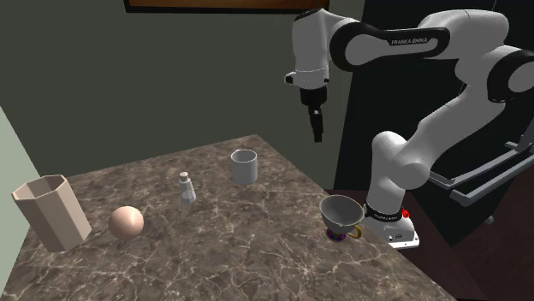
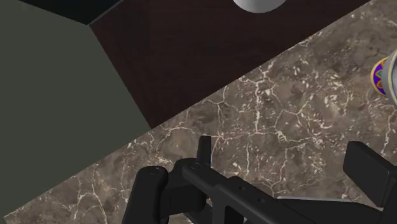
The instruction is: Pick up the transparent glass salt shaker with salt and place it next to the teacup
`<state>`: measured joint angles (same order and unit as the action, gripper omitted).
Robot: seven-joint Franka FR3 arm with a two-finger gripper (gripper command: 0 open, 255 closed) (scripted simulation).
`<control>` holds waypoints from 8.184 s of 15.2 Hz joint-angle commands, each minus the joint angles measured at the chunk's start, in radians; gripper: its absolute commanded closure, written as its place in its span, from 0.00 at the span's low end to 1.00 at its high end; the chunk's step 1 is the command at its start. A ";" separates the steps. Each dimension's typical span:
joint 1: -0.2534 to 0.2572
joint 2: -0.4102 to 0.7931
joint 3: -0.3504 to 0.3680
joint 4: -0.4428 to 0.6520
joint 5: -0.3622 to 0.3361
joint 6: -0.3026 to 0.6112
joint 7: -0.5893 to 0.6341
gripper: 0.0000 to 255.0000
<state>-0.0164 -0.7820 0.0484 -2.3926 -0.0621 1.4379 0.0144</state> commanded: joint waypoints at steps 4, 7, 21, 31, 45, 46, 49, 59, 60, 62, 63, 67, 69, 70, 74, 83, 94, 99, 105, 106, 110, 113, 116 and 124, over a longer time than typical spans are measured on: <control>0.001 0.100 -0.003 0.028 0.010 0.089 0.000 0.00; 0.003 0.204 -0.005 0.068 0.020 0.169 -0.001 0.00; 0.015 0.700 -0.007 0.401 0.072 0.407 -0.025 0.00; 0.022 1.071 0.003 0.805 0.107 0.428 -0.044 0.00; 0.030 1.248 0.010 0.942 0.116 0.489 -0.048 0.00; 0.030 1.248 0.010 0.942 0.116 0.489 -0.048 0.00; 0.030 1.248 0.010 0.942 0.116 0.489 -0.048 0.00; 0.029 1.248 0.010 0.941 0.116 0.489 -0.049 1.00; 0.030 1.248 0.010 0.942 0.116 0.489 -0.048 1.00; 0.030 1.243 0.010 0.961 0.116 0.465 -0.047 1.00; 0.030 1.241 0.010 0.971 0.116 0.452 -0.046 1.00; 0.030 1.236 0.010 1.017 0.115 0.402 -0.043 1.00; 0.030 1.234 0.010 1.042 0.115 0.375 -0.041 1.00; 0.030 1.234 0.010 1.055 0.114 0.362 -0.041 1.00; 0.030 1.236 0.010 1.111 0.114 0.308 -0.037 1.00; 0.032 1.261 0.011 1.272 0.111 0.172 -0.029 1.00; 0.039 1.371 0.012 1.605 0.106 -0.050 -0.014 1.00; 0.065 1.125 0.025 1.218 0.114 0.094 0.024 1.00; 0.108 0.891 0.055 0.891 0.126 0.193 0.096 1.00; 0.115 0.858 0.061 0.848 0.128 0.203 0.109 1.00; 0.145 0.736 0.090 0.700 0.142 0.235 0.165 1.00; 0.168 0.653 0.115 0.607 0.155 0.250 0.210 1.00; 0.192 0.577 0.143 0.527 0.172 0.259 0.256 1.00; 0.259 0.405 0.231 0.371 0.230 0.261 0.393 1.00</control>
<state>0.2344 -0.3643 0.2659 -2.0059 0.1607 1.6938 0.3868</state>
